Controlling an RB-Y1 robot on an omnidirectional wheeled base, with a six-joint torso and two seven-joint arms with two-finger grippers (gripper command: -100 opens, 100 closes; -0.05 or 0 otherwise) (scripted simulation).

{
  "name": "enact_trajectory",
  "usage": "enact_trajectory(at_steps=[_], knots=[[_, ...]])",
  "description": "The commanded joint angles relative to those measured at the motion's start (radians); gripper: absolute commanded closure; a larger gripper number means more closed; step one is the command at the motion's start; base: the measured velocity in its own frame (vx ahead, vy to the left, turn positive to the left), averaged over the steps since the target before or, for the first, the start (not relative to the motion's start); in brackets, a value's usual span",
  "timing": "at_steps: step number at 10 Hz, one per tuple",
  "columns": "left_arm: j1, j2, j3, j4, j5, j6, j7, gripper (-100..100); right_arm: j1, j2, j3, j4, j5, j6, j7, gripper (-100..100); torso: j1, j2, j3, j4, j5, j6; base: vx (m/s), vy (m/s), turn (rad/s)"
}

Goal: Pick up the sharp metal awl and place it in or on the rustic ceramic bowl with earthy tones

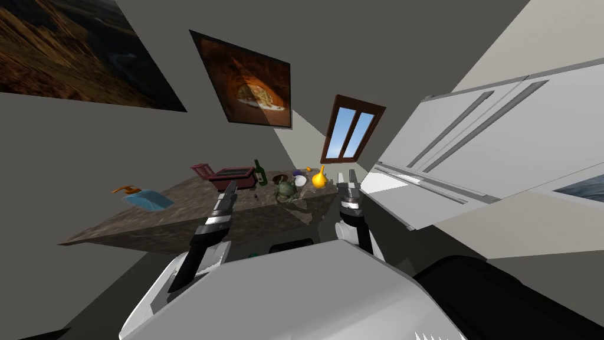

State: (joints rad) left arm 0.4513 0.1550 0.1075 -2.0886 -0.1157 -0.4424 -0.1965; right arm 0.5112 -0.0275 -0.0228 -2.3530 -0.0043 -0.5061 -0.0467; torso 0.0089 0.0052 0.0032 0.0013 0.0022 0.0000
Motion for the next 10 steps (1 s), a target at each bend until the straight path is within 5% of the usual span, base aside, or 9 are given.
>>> enact_trajectory(at_steps=[1,10], knots=[[0.0,-0.002,0.009,0.035,-0.013,0.008,-0.012,-100,0.0,0.0,0.0,0.0,0.0,0.0,0.0,0,0.0,0.0,0.0,0.0,0.0,0.0,-0.061,0.127,-0.029],[-0.013,0.049,0.002,0.236,-0.136,0.022,-0.131,-100,0.0,0.0,0.0,0.0,0.0,0.0,0.0,0,-0.008,-0.009,-0.005,-0.002,-0.002,0.0,0.012,0.046,-0.051]])
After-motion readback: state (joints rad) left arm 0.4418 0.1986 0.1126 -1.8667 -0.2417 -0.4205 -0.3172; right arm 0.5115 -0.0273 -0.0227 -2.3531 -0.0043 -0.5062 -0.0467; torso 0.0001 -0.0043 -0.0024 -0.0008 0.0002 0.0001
